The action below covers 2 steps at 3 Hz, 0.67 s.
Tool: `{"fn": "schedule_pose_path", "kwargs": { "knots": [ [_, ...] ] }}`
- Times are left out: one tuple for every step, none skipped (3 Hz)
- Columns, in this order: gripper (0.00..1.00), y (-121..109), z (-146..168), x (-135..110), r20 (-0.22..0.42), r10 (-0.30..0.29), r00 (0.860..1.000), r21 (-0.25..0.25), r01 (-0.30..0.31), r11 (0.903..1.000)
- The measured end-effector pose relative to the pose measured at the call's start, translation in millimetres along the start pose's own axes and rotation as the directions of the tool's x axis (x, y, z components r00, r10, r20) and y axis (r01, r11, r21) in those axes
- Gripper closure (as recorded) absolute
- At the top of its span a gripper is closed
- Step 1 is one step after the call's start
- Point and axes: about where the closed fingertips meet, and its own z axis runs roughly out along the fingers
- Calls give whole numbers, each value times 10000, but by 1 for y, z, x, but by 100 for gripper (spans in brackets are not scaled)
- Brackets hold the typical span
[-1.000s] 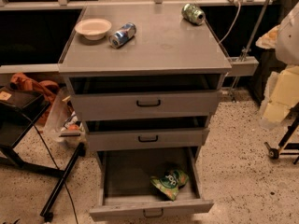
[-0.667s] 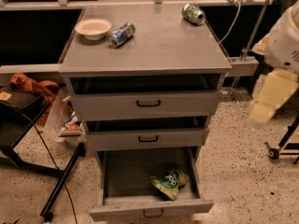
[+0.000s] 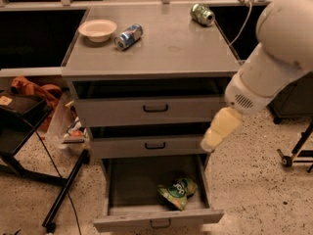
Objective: Pick green rice chip bag from bottom drawer and place on counter
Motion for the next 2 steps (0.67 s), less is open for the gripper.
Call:
{"fn": "schedule_pose_path", "kwargs": {
  "knots": [
    [0, 8, 61, -9, 367, 1725, 9843, -247, -1717, 9848],
    [0, 25, 116, -2, 698, 3677, 9273, -725, -3629, 9290]
  ]
}}
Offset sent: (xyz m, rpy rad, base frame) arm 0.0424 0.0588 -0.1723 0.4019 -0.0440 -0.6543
